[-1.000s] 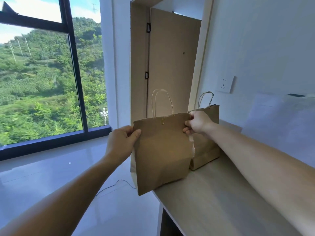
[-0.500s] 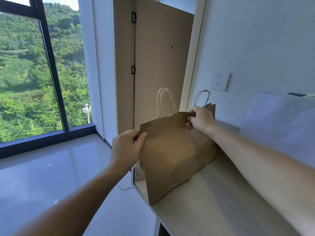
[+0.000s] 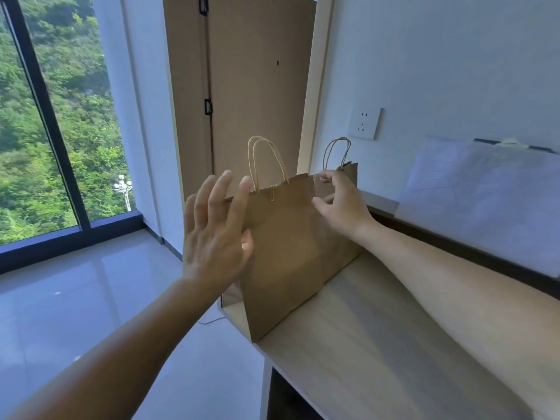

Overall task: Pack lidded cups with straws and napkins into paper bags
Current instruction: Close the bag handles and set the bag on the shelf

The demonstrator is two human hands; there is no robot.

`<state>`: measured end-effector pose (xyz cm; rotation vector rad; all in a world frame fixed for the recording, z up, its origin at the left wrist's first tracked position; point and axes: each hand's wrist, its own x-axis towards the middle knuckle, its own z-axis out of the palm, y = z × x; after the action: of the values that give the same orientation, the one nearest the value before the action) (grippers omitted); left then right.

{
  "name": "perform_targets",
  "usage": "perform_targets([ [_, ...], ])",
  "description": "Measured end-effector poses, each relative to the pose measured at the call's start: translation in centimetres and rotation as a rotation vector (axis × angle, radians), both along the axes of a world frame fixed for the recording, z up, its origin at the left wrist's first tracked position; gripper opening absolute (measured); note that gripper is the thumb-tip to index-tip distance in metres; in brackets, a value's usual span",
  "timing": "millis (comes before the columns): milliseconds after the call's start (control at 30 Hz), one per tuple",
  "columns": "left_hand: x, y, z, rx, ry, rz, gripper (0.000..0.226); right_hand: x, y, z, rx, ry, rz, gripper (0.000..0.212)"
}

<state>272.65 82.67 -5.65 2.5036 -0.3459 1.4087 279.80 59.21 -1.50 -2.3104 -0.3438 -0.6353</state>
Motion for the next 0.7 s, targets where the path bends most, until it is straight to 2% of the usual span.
perform_targets([
  [100, 0.2, -2.5, -0.4, 0.286, 0.042, 0.027, 0.080, -2.4, -2.1, -0.6, -0.151, 0.171, -0.010, 0.062],
  [233, -1.0, -7.7, -0.7, 0.413, 0.333, 0.025, 0.070, -6.9, -6.4, -0.1, -0.350, 0.407, -0.041, 0.078],
  [333, -2.7, -12.5, 0.1, 0.475, 0.397, -0.037, 0.066, -11.5, -10.5, 0.8, -0.464, 0.487, -0.087, 0.082],
  [567, -11.8, -26.1, 3.2, 0.483, 0.430, -0.308, 0.069, -26.5, -21.3, 3.1, -0.475, 0.460, -0.290, 0.078],
  [700, -19.8, -34.7, 5.2, 0.514, 0.441, -0.508, 0.067, -37.3, -27.8, 3.8, -0.402, 0.396, -0.431, 0.065],
])
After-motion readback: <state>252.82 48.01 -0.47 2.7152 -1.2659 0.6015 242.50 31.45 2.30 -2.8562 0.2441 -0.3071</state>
